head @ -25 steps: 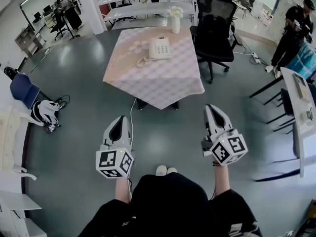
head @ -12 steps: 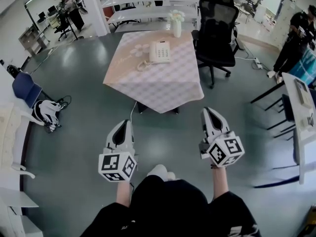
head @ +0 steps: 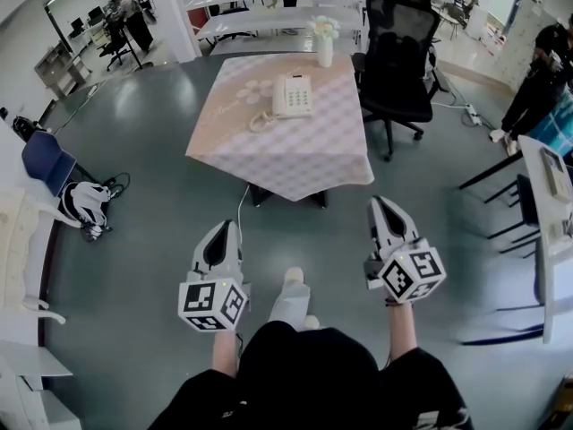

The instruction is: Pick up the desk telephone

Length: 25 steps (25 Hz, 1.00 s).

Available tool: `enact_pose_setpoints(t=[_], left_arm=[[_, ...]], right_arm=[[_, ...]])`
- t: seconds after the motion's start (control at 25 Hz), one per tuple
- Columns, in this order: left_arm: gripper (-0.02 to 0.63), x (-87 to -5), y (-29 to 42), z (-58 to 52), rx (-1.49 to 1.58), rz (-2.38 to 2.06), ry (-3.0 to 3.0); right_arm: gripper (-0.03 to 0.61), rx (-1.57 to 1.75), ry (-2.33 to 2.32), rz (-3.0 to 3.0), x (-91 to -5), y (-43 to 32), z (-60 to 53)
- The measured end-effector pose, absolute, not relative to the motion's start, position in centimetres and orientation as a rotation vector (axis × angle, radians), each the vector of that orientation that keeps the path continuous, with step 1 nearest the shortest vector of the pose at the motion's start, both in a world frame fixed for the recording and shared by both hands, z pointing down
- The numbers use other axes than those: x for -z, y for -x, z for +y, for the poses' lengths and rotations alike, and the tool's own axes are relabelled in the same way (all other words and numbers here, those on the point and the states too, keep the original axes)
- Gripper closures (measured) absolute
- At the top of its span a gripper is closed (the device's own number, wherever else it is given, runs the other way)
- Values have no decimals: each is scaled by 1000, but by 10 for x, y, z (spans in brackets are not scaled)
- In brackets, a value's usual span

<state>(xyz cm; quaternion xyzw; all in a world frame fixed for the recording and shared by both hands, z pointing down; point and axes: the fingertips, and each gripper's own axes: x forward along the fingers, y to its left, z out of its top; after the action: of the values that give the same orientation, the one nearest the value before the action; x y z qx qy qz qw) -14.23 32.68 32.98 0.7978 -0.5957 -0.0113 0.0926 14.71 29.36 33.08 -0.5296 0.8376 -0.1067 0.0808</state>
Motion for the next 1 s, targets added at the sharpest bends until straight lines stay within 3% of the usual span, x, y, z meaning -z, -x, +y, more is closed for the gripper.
enact_pose_setpoints(t=[1.0], left_arm=[[615, -357, 138, 85, -46, -1611, -2441]], right_arm=[[586, 375, 1684, 2487, -355, -123, 79]])
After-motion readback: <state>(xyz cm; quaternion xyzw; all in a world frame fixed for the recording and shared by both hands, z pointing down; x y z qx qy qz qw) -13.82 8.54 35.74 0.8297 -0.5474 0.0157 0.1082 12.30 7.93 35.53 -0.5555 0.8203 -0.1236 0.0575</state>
